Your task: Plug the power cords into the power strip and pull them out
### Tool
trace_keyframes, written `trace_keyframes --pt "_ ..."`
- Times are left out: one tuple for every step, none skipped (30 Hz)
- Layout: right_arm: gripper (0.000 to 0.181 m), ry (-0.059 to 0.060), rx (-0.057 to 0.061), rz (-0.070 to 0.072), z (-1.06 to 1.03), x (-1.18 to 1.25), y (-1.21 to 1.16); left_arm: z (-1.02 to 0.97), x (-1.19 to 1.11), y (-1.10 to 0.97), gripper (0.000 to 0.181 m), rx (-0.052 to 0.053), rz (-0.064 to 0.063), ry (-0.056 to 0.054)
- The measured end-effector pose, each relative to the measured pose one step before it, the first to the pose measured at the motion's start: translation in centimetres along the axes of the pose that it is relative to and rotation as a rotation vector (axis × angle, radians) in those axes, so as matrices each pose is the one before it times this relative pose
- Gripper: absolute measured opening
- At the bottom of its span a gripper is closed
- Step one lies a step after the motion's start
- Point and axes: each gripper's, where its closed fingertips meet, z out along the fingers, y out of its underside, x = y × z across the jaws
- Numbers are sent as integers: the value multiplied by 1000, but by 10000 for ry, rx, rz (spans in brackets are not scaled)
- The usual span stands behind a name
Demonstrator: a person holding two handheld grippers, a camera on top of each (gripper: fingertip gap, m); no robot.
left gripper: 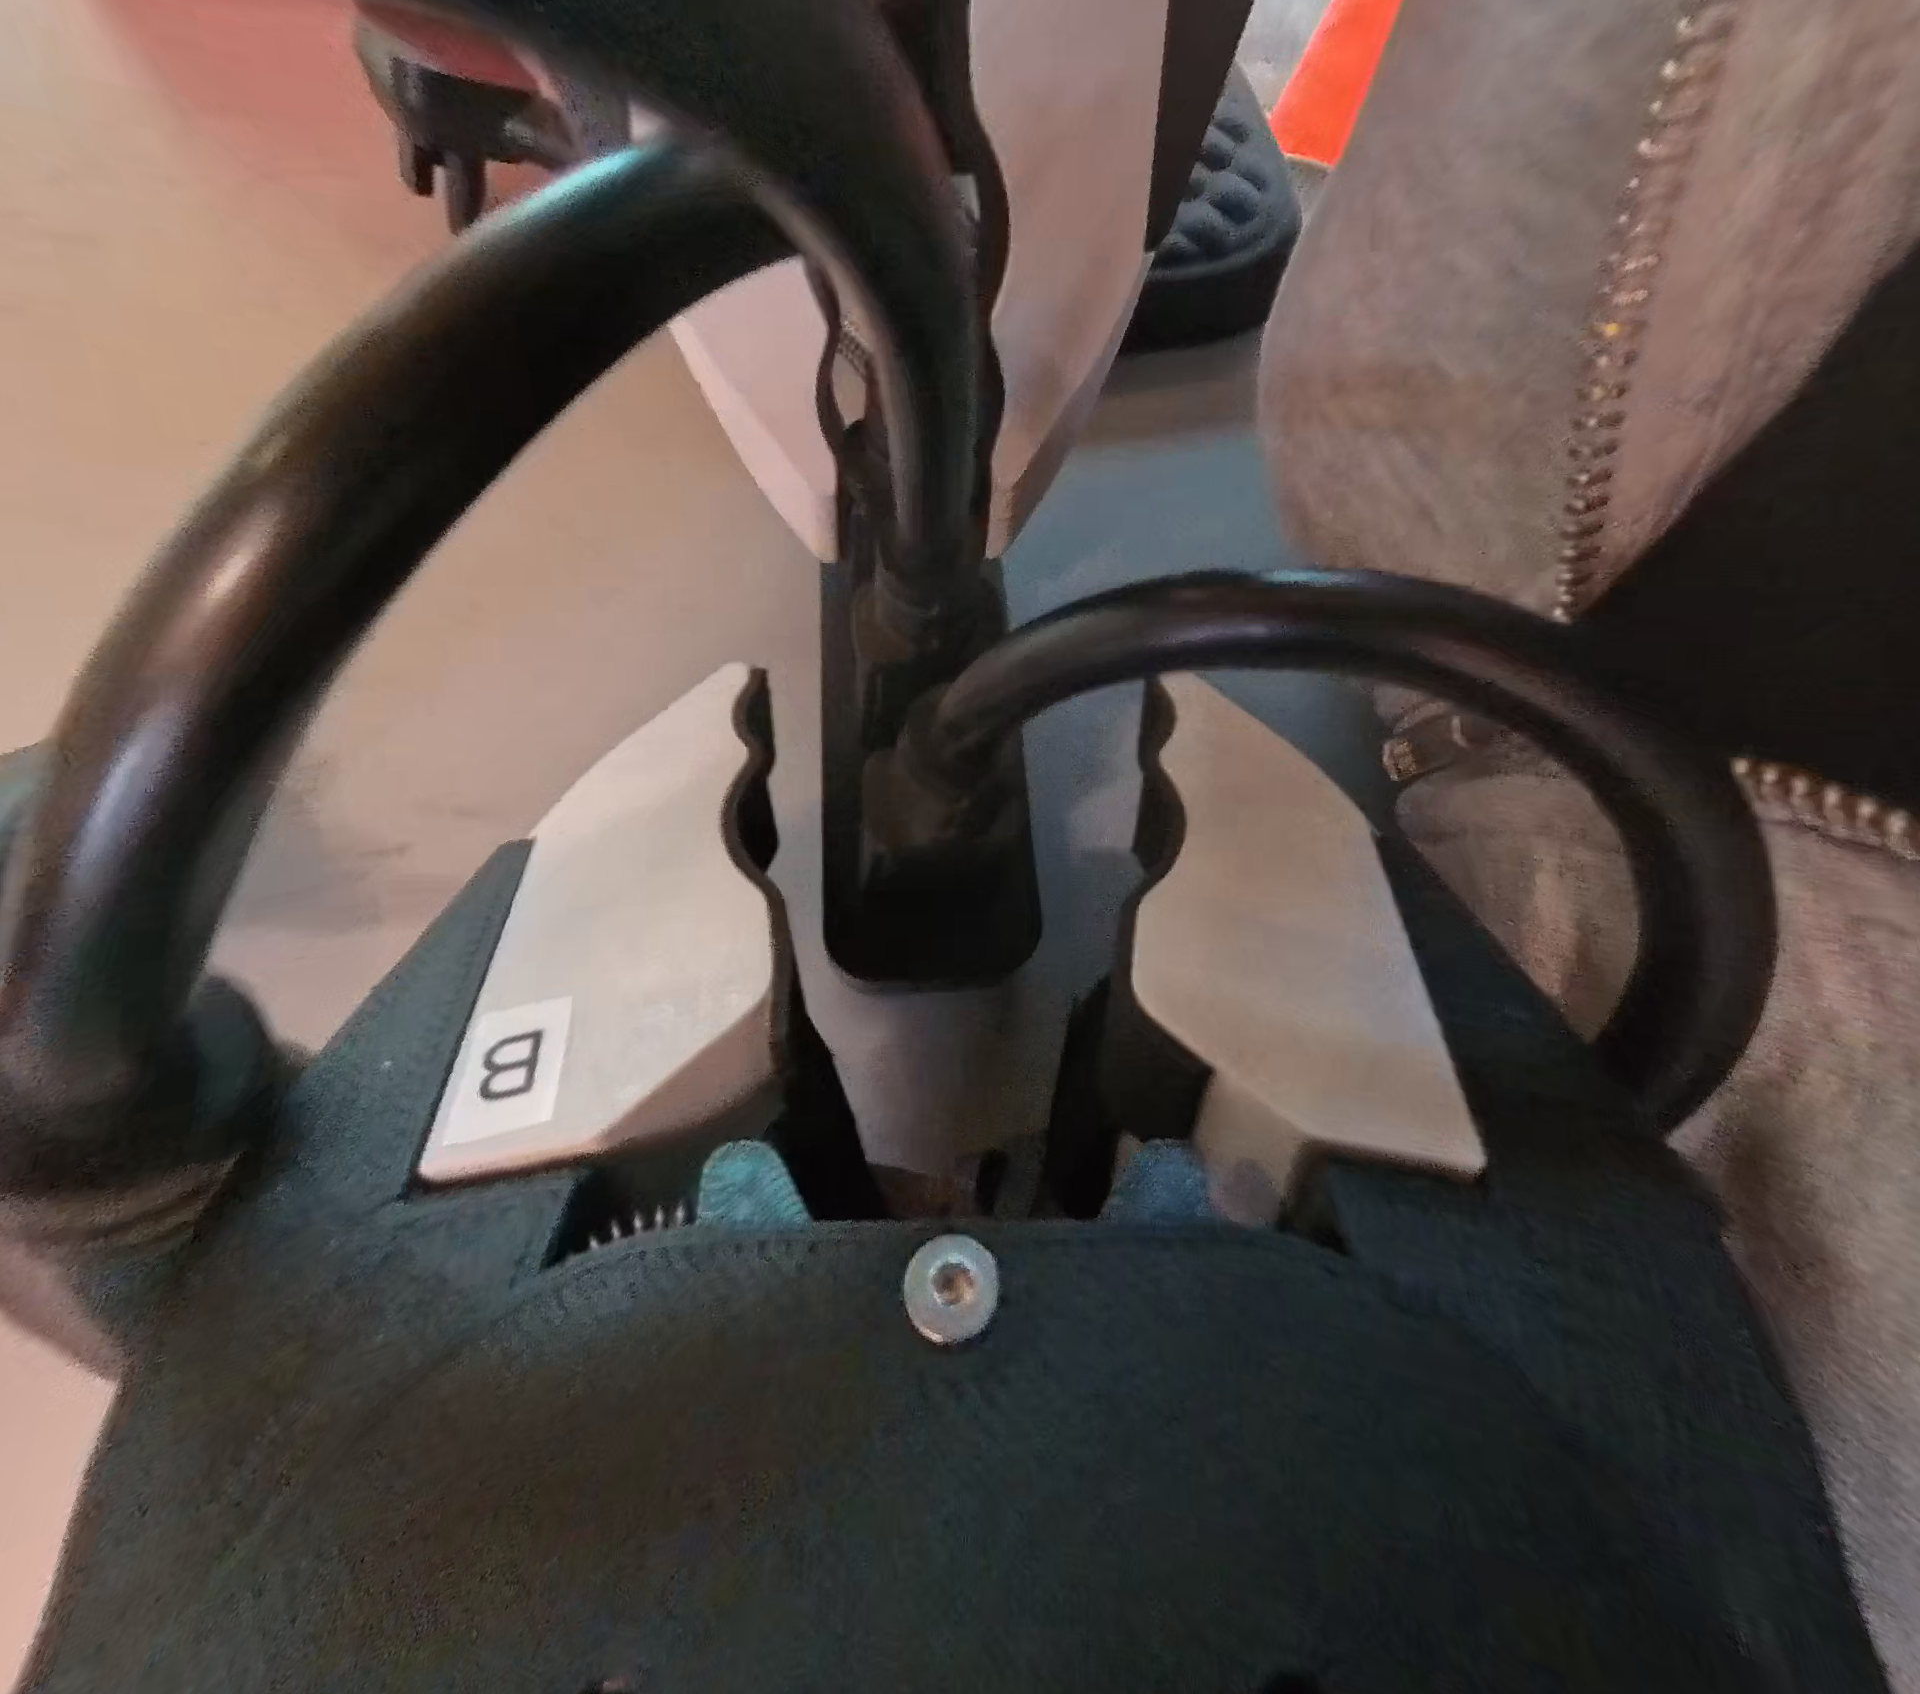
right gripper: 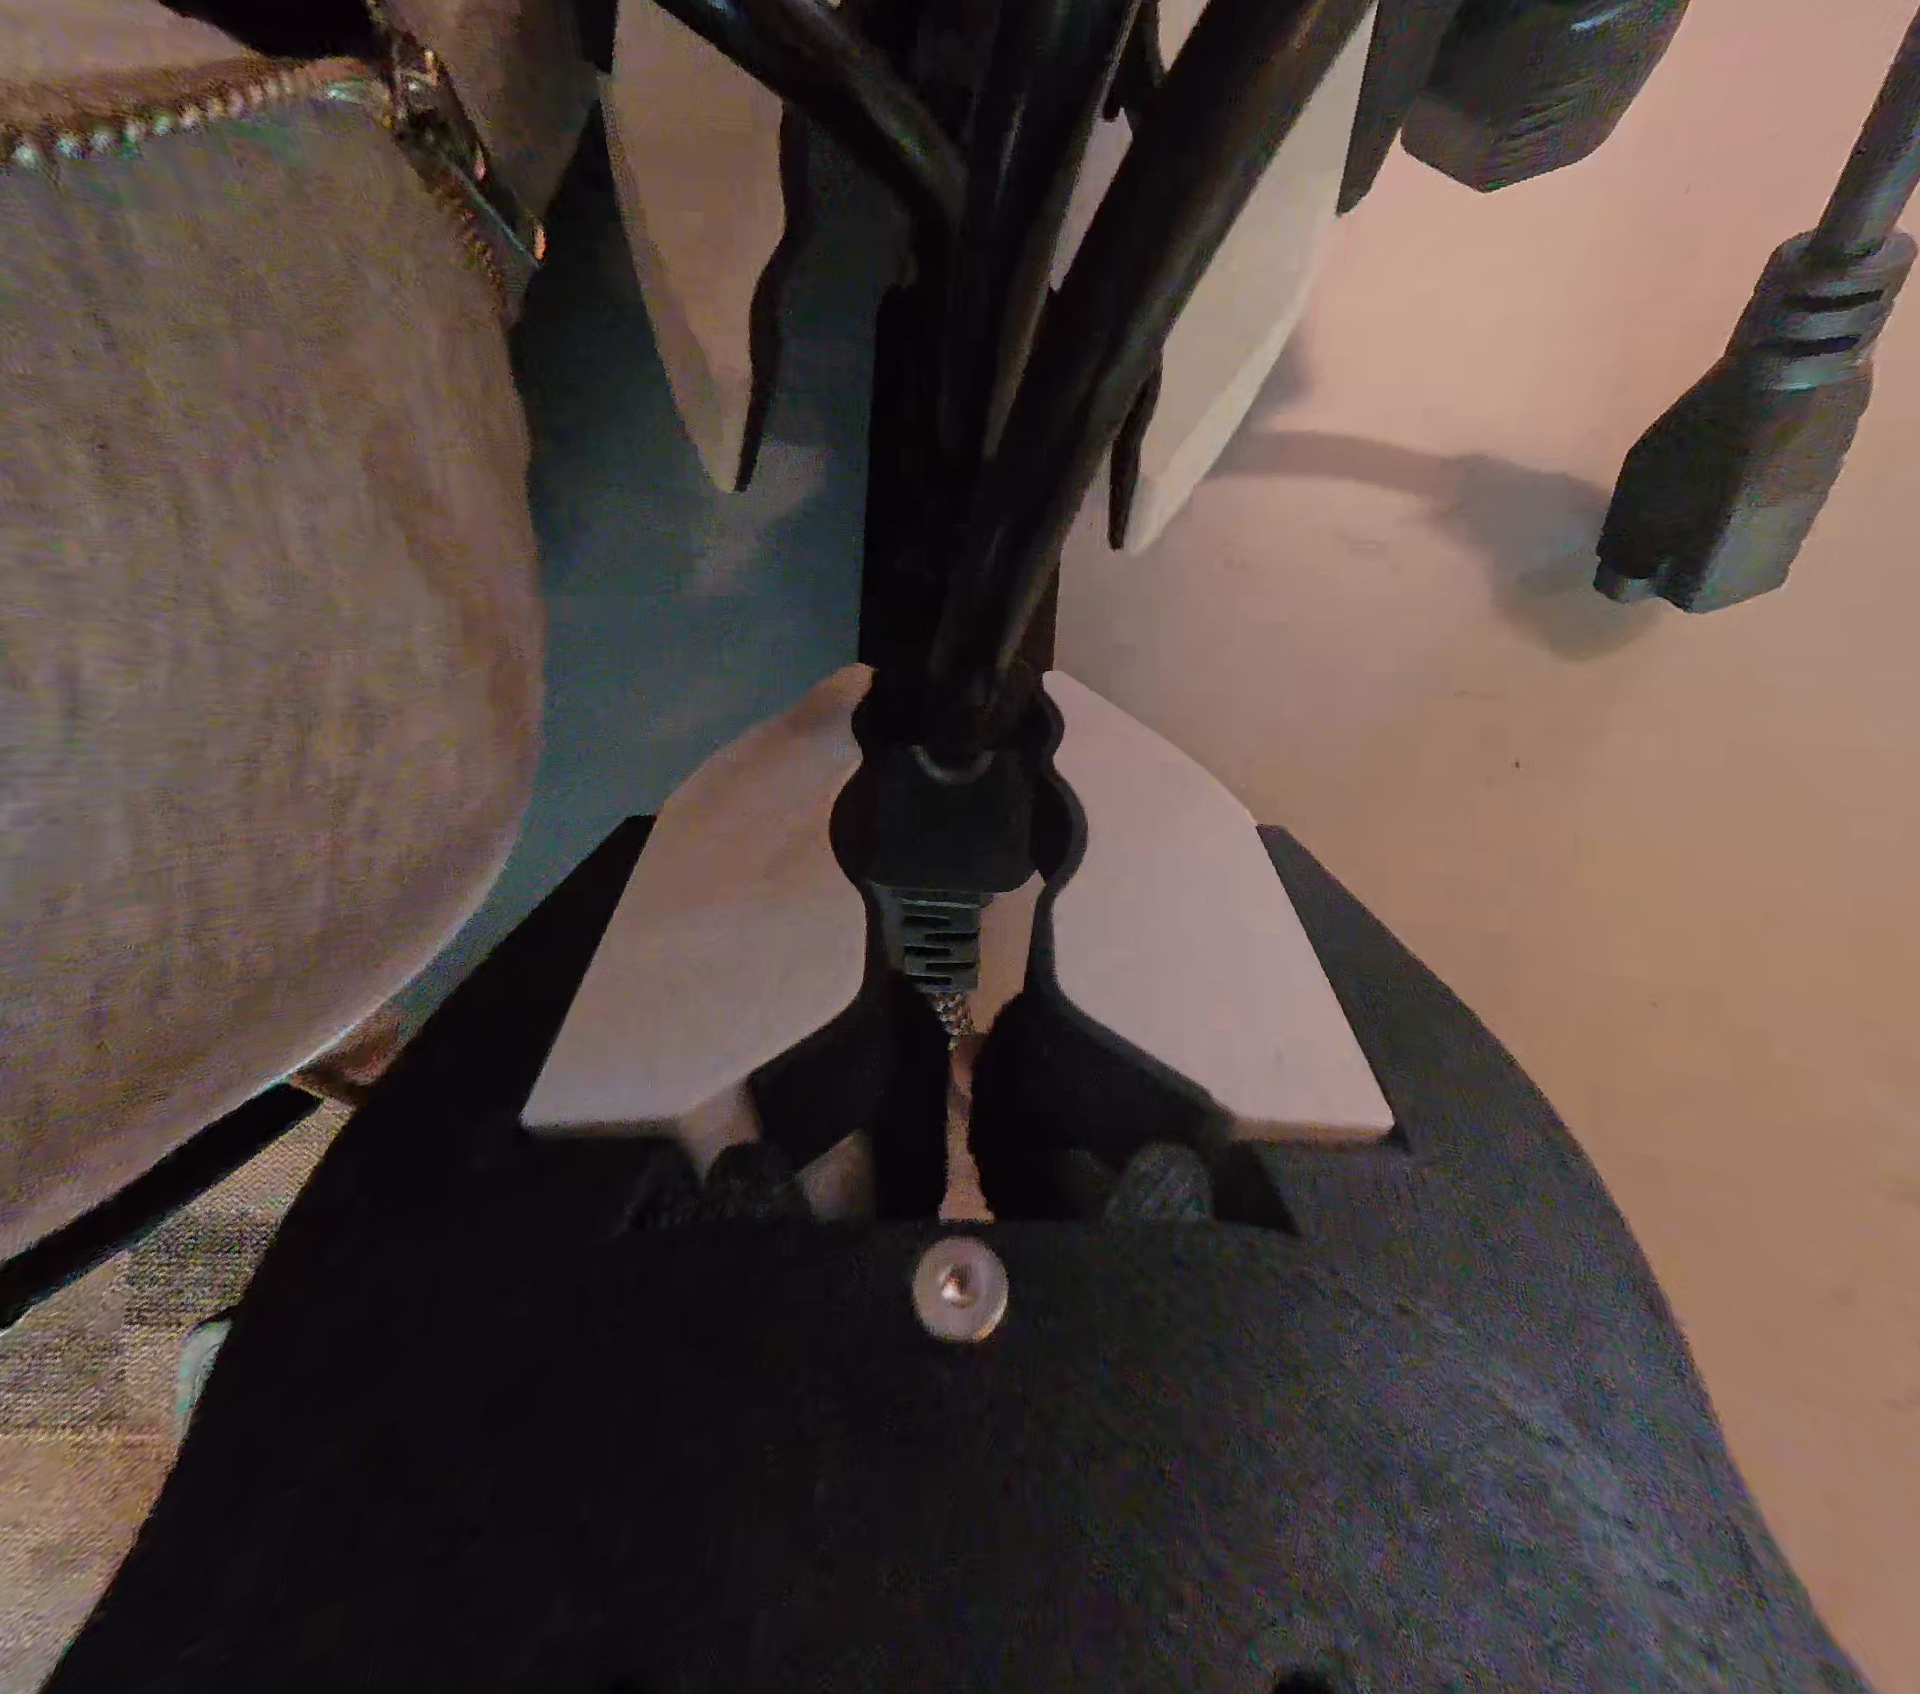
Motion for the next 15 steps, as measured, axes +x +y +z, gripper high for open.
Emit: trace_keyframes --pt "25 -44 80 6 75 43 -115 145 142 -185 69 146 105 90" --pt "25 -19 84 -30 60 11 -111 196 42 58 68 43 8 -21" --pt "25 14 88 -5 69 6 -125 303 141 385 63 -350 140 59" --pt "25 23 94 -3 83 -9 -165 307 -69 333 59 -343 253 -132" --pt "25 -4 112 -9 111 -68 -175 298 -552 268 55 -264 296 -497" --pt "25 -27 125 -8 97 -94 -158 299 -287 442 50 -331 304 -304" --pt "26 -16 97 -8 82 -58 -111 238 118 519 45 -396 244 17" --pt "25 -3 61 3 26 -2 -40 30 -7 33 44 -57 14 -15" --pt "25 0 66 20 14 6 -42 -48 18 -9 44 -8 -70 47" --pt "25 13 71 25 51 14 -76 -44 -34 10 44 -34 -71 75" --pt "26 12 40 18 54 0 -69 -54 -1 58 44 -63 -42 70" --pt "25 4 4 7 38 8 -50 -18 -2 18 43 -44 -6 15" --pt "25 0 -7 -8 20 -14 -23 26 31 -9 43 -4 -68 -19" --pt "25 -11 -6 -16 23 -28 -11 0 1 56 43 -74 -111 -81" --pt "25 -24 -21 -16 25 -70 -24 -10 59 130 44 -306 -70 -129"
